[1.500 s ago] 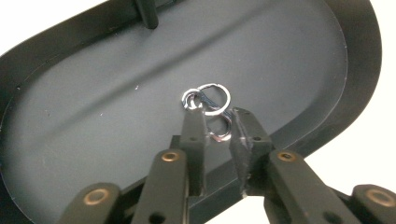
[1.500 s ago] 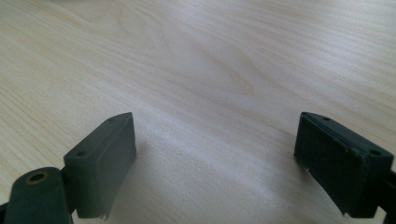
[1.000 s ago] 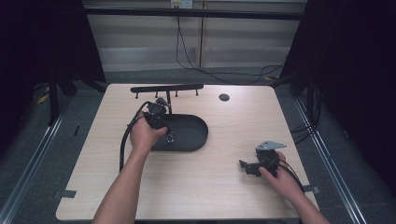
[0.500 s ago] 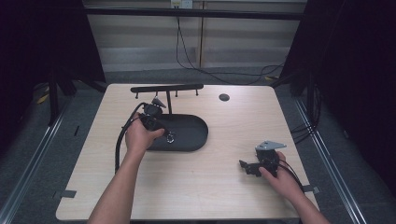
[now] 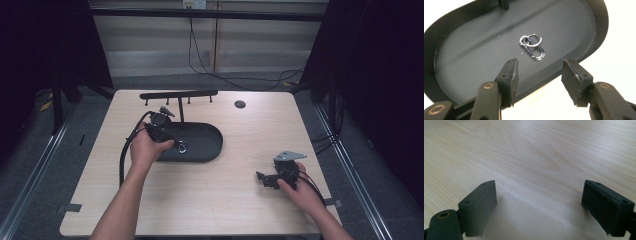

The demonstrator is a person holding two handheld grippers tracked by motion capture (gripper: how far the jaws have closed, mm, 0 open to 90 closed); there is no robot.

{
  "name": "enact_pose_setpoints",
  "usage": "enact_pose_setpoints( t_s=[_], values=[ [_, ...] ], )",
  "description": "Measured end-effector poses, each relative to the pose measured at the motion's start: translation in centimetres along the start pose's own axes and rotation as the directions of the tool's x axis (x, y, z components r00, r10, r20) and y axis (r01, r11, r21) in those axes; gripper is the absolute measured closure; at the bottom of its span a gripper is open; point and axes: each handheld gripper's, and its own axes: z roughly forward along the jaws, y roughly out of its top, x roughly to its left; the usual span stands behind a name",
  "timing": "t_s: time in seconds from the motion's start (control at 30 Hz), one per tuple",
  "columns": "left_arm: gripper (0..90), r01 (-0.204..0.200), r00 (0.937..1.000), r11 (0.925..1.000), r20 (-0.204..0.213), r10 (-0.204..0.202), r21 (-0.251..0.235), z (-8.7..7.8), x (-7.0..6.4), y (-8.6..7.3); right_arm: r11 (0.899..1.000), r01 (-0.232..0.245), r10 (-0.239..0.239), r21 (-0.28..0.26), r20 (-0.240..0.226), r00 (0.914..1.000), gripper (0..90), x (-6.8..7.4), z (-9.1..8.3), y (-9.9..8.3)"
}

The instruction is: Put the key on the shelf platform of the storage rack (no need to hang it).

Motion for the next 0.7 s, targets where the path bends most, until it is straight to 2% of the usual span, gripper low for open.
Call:
enact_pose_setpoints(
  t_s=[0.13,0.23,0.3,0.37,0.53,0.57,0.6,0.7],
  values=[
    [45.5,-0.011,0.9999,0.9999,-0.001,0.011,-0.002,-0.2,0.0,-0.4,1.0,0.0,0.0,-0.001,0.0,1.0,12.2,0.0,0.0,0.0],
    [40.9,0.004,1.0,0.9998,-0.003,-0.004,-0.019,-0.3,0.1,-0.7,1.0,0.0,0.0,-0.001,0.0,1.0,12.2,0.0,0.0,0.0],
    [38.6,-0.009,0.9999,0.9998,-0.006,0.009,-0.015,-0.5,0.4,-0.9,1.0,0.0,0.0,-0.001,0.0,1.0,12.2,0.0,0.0,0.0],
    [37.8,0.008,1.0,0.9997,-0.003,-0.008,-0.022,-0.5,0.4,-1.1,1.0,-0.002,0.002,0.001,0.0,1.0,12.3,0.0,0.0,0.0],
    [34.2,-0.004,1.0,0.9996,0.008,0.004,-0.028,-0.6,0.6,-1.7,1.0,0.0,0.0,-0.001,0.0,1.0,12.2,0.0,0.0,0.0],
    [33.0,-0.018,0.9998,0.9994,0.005,0.018,-0.028,-0.6,0.7,-1.7,1.0,-0.003,0.003,0.002,0.0,1.0,12.3,0.0,0.0,0.0],
    [32.2,-0.006,1.0,0.9994,0.008,0.006,-0.033,-0.7,0.7,-1.9,1.0,-0.003,0.003,0.001,0.0,1.0,12.3,0.0,0.0,0.0],
    [29.4,-0.014,0.9999,0.999,0.009,0.014,-0.043,-0.7,0.7,-2.2,1.0,-0.002,0.002,0.001,0.0,1.0,12.2,0.0,0.0,0.0]
  ],
)
